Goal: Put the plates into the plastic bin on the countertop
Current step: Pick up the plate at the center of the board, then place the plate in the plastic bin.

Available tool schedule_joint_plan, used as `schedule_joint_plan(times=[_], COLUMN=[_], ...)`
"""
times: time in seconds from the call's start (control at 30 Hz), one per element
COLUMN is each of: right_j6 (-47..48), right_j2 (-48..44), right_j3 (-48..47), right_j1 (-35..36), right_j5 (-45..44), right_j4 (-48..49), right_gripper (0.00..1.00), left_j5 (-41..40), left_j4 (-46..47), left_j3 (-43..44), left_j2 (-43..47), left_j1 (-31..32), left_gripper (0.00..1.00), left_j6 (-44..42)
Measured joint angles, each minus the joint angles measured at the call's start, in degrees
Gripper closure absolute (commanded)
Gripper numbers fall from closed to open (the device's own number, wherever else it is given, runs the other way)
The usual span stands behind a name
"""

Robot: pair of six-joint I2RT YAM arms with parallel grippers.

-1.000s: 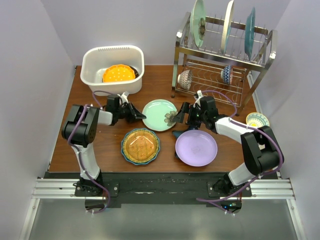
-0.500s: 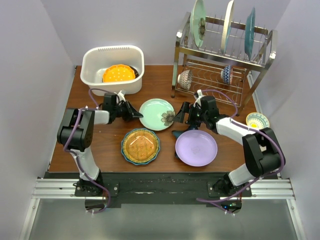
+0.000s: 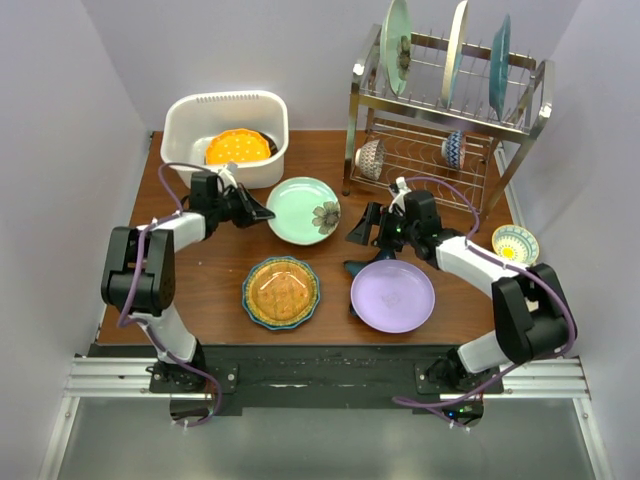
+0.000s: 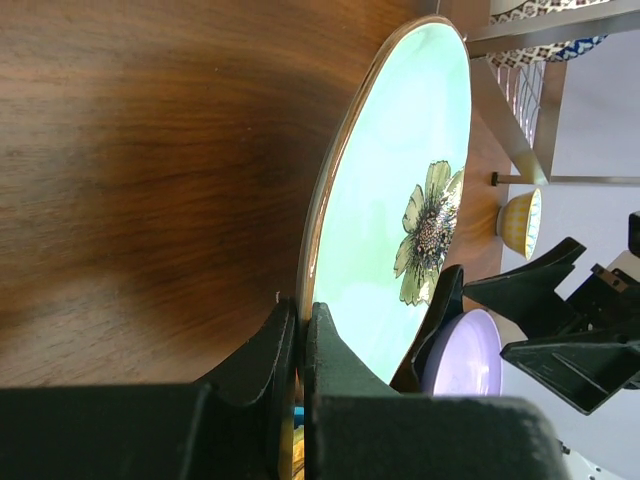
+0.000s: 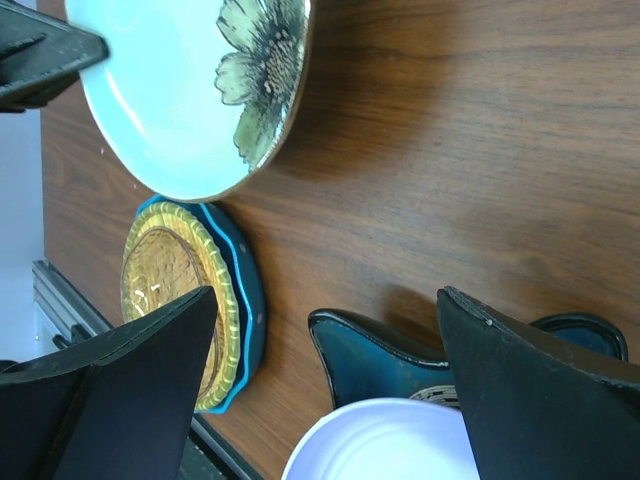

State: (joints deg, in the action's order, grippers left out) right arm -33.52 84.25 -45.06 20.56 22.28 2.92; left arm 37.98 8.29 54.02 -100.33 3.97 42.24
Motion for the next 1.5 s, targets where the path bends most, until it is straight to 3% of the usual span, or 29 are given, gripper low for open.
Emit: schedule_joint_plan(times=[0.43, 0.73, 1.0, 1.5], right_j6=[5.3, 10.6, 12.5, 12.6], right_j2=[-5.4, -8.3, -8.9, -4.9], right_j3=[-3.9, -6.3, -6.1, -1.0], right_j1=[0.0, 0.0, 0.0, 0.0], right_j5=[-0.9, -1.7, -0.7, 4.3], right_j4=[-10.1, -20.8, -26.2, -25.3], right_gripper=[0.09, 0.19, 0.16, 0.07], left_j5=[0.4, 0.9, 1.1, 2.4], left_j4=[-7.3, -10.3, -13.5, -16.2], left_j3=[7.0, 10.9, 16.1, 19.7], left_j2=[3.1, 3.6, 3.6, 3.6], left_j1=[-2.0, -4.1, -6.8, -9.1], left_gripper=[1.00, 1.00, 1.00, 1.00], left_j6=[-2.5, -3.1, -4.4, -5.3])
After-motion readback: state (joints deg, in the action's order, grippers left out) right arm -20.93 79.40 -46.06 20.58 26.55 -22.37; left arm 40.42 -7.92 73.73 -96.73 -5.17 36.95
